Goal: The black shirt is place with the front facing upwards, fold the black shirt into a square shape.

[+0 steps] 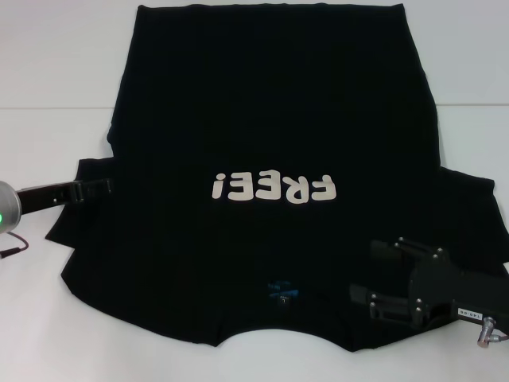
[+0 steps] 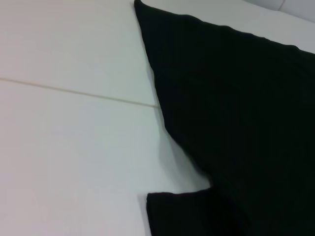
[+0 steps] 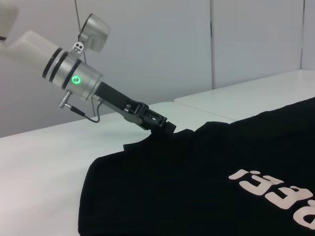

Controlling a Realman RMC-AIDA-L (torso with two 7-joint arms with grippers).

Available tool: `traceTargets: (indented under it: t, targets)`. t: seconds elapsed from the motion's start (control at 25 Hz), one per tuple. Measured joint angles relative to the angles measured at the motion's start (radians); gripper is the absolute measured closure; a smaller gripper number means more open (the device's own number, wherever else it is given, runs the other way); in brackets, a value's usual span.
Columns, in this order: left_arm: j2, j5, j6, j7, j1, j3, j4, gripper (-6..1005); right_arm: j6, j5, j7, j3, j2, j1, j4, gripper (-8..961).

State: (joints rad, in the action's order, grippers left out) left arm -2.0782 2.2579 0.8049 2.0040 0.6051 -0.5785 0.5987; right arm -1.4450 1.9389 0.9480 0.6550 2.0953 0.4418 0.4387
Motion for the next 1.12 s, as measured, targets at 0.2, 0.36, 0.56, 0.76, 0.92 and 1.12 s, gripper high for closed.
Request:
traceTargets:
  t: [0.2, 0.36, 0.56, 0.76, 0.92, 1.12]
  targets:
    - [0.0, 0.0, 0.0, -0.002, 0.0, 0.0, -0.002, 78, 0.0, 0.0, 0.0, 0.0, 0.0, 0.0, 0.0, 97]
    - [-0.001, 0.007, 0.002, 0.003, -0.002, 0.0, -0.002, 112, -0.001, 0.0, 0.0, 0.0, 0.0, 0.0, 0.0, 96]
    - [-0.007, 0.024, -0.006, -0.002, -0.003, -0.002, 0.001, 183, -0.003, 0.0, 0.0, 0.0, 0.0, 0.0, 0.0, 96]
    - [-0.008, 0.025, -0.007, -0.003, -0.003, -0.003, 0.003, 377, -0.004, 0.0, 0.0, -0.001, 0.0, 0.0, 0.0, 97]
    - [-0.008, 0.025, -0.007, -0.004, -0.002, -0.003, 0.004, 564, -0.004, 0.0, 0.0, -0.001, 0.0, 0.0, 0.0, 97]
    - [-0.008, 0.025, -0.007, -0.004, -0.001, -0.008, 0.004, 674, -0.005, 0.0, 0.0, -0.002, 0.0, 0.0, 0.0, 97]
